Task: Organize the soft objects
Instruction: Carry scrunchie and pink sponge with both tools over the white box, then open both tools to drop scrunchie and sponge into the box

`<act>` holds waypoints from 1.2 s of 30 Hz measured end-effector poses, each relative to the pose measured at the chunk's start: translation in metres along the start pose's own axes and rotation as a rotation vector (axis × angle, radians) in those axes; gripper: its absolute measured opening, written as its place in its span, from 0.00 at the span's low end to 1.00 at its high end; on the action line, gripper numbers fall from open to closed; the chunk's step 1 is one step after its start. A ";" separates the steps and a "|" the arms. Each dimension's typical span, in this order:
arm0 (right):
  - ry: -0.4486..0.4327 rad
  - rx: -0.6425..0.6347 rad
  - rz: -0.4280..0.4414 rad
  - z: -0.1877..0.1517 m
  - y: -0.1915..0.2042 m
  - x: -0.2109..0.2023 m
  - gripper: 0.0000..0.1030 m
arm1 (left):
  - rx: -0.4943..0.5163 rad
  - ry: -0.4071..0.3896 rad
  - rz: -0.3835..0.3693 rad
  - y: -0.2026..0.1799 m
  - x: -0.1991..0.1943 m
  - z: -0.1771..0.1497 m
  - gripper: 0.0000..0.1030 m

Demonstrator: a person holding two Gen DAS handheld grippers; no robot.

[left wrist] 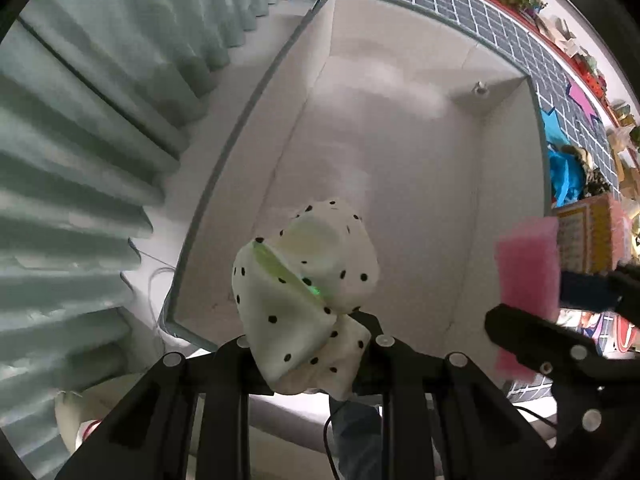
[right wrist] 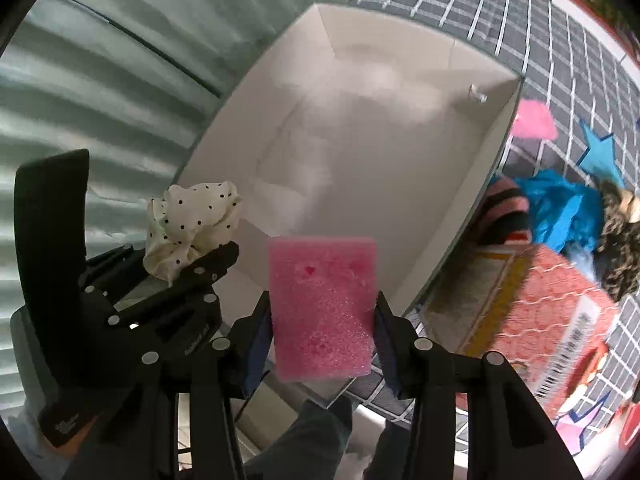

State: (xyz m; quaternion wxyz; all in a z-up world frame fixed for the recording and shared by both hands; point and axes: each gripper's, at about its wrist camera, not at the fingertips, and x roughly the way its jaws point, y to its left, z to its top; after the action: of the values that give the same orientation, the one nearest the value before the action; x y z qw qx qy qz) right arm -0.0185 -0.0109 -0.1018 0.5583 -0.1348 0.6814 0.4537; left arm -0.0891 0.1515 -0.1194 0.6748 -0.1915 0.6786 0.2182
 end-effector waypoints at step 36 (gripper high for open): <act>-0.064 -0.096 -0.024 0.015 0.013 -0.021 0.73 | 0.021 -0.094 0.044 -0.007 -0.013 0.001 0.87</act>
State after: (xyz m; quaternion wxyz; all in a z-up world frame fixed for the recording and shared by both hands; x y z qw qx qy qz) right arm -0.0108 0.0010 -0.0772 0.5781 -0.1551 0.6390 0.4832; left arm -0.0841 0.1463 -0.1070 0.7031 -0.1589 0.6523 0.2344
